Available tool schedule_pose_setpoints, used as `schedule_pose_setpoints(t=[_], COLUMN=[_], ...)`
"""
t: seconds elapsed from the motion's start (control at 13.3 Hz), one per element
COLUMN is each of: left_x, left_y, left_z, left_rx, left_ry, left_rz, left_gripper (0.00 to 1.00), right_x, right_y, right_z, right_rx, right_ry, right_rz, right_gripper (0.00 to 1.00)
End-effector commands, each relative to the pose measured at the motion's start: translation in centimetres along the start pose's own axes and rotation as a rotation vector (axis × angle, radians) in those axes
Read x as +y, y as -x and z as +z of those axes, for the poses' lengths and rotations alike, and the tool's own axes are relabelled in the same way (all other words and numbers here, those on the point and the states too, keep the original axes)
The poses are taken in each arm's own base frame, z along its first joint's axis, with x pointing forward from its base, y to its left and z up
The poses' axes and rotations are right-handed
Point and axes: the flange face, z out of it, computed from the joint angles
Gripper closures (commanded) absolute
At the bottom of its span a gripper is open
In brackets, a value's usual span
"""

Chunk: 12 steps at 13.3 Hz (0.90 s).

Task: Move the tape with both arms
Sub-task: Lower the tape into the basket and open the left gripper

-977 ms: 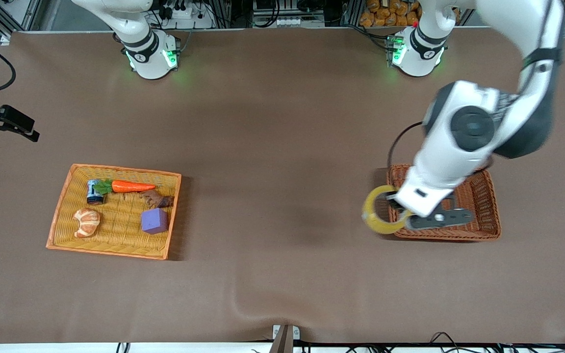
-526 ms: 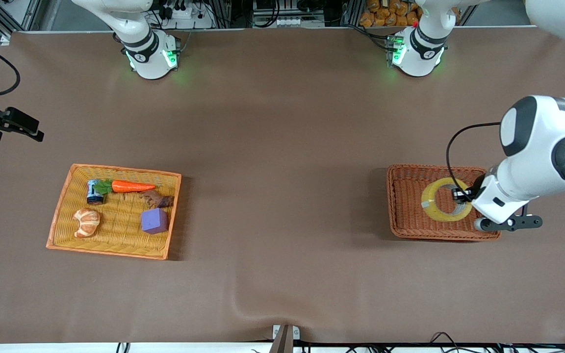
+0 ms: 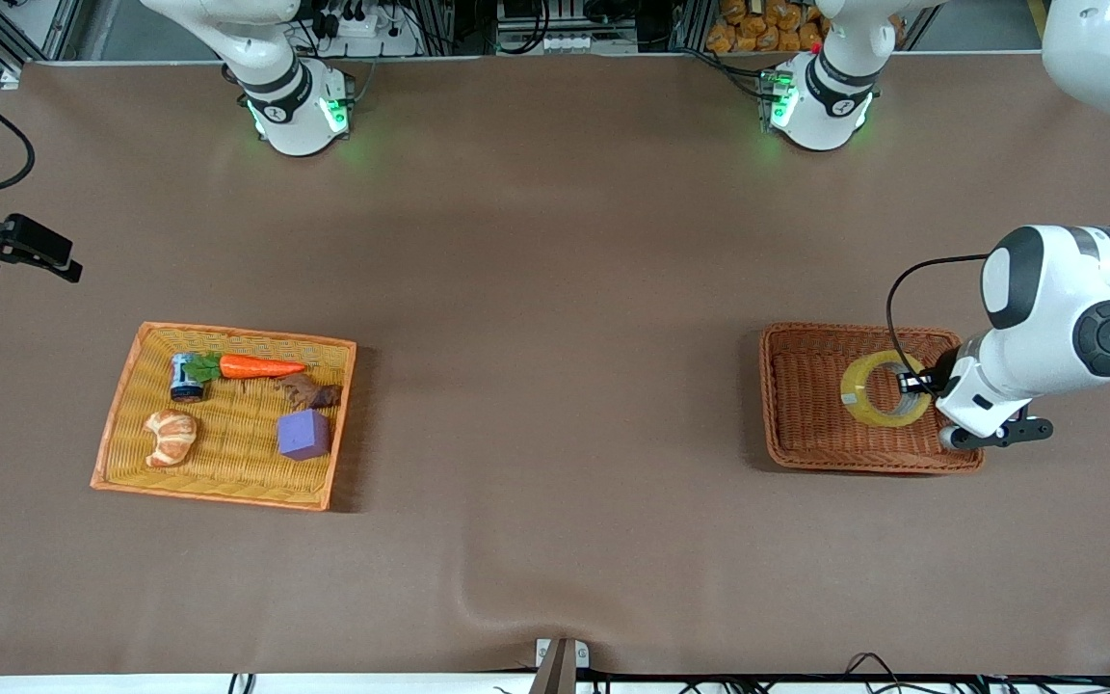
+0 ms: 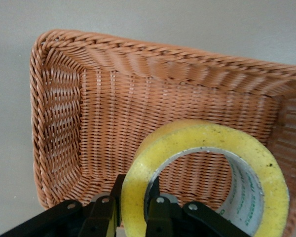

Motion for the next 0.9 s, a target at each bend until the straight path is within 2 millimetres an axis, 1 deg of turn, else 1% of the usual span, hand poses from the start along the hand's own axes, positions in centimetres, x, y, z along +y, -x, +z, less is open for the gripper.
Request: schedule_pose_setpoints(t=[0.0, 0.08, 0.15, 0.23, 0.3, 0.38, 0.45, 0.53, 0.68, 0.75, 0.83], left_x=[-2.2, -2.8, -3.0, -3.0, -3.5, -4.4, -4.5, -4.5, -4.2, -4.2, -3.4], left_y=[0.5, 0.5, 0.5, 0.5, 0.6, 0.5, 0.5, 0.5, 0.5, 0.6, 0.8], left_z=[2.1, 3.3, 4.0, 4.7, 5.6, 6.5, 6.9, 7.2, 7.1, 6.4, 4.7], left_rx=[0.034, 0.037, 0.045, 0.056, 0.070, 0.085, 0.090, 0.086, 0.086, 0.089, 0.099], left_ry=[0.020, 0.026, 0.029, 0.025, 0.001, -0.008, -0.006, -0.005, -0.004, -0.003, -0.009], left_rz=[0.030, 0.029, 0.027, 0.038, 0.057, 0.059, 0.058, 0.057, 0.040, 0.031, 0.039], left_gripper=[1.00, 1.00, 1.00, 1.00, 1.00, 1.00, 1.00, 0.94, 0.17, 0.00, 0.00], right_x=[-0.9, -0.8, -0.9, -0.4, 0.1, 0.4, 0.4, 0.5, 0.5, 0.5, 0.5], right_y=[-0.3, -0.3, -0.3, -0.3, -0.3, -0.3, -0.3, -0.2, -0.2, -0.2, -0.3], right_z=[-0.5, -0.5, -0.5, -0.5, -0.5, -0.6, -0.6, -0.6, -0.6, -0.6, -0.8], right_rx=[0.000, 0.000, 0.000, 0.002, 0.002, 0.004, 0.002, -0.002, -0.001, -0.001, 0.003], right_ry=[0.014, 0.014, 0.013, 0.012, 0.007, 0.006, 0.005, 0.005, 0.013, 0.015, 0.015], right_rz=[-0.004, -0.003, -0.004, 0.005, 0.016, 0.021, 0.021, 0.022, 0.019, 0.019, 0.017], right_gripper=[0.00, 0.00, 0.00, 0.00, 0.00, 0.00, 0.00, 0.00, 0.00, 0.00, 0.00])
